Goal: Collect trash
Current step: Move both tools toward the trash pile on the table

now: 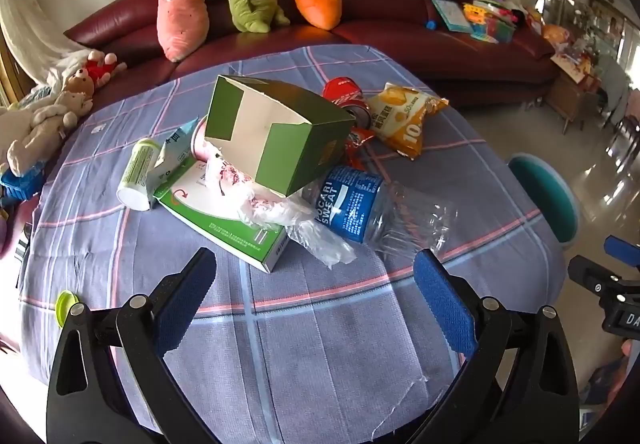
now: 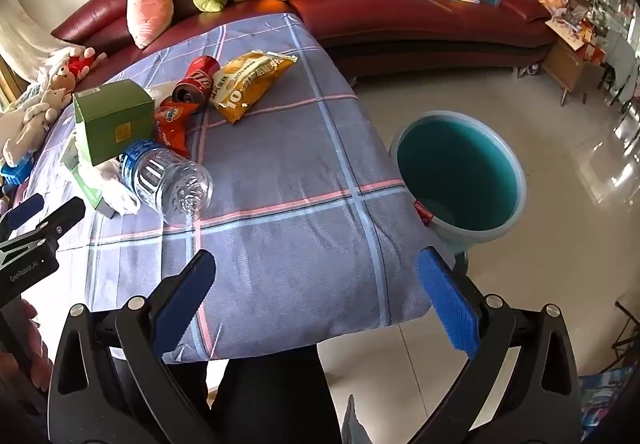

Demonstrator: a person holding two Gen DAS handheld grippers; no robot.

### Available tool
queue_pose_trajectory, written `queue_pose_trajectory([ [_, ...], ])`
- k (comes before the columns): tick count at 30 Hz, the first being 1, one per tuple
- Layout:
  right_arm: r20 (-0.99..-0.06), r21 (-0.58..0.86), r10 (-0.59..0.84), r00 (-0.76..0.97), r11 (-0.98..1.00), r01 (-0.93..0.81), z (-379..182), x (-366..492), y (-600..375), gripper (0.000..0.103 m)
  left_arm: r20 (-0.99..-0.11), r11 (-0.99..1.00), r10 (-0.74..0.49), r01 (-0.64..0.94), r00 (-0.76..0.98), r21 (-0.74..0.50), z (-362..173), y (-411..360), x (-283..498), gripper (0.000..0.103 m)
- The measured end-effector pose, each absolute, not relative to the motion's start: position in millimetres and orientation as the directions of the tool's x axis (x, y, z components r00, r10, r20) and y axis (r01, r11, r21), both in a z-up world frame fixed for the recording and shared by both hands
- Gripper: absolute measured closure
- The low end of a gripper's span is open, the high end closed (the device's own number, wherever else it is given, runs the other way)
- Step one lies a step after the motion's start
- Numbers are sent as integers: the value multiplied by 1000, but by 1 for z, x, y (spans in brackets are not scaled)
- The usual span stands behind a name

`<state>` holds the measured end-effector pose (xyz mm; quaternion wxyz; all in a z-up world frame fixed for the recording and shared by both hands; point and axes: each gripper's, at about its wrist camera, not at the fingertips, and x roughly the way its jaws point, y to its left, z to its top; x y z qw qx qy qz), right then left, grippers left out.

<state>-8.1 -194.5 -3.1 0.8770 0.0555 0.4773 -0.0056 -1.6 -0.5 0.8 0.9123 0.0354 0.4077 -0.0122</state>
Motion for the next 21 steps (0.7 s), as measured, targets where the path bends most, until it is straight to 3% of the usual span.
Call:
queue_pose_trajectory([
  [21,-840,74,22,542,995,73,-2,-11,-199,6,-762,997,-20,72,648,35,-1,-5,1,4],
])
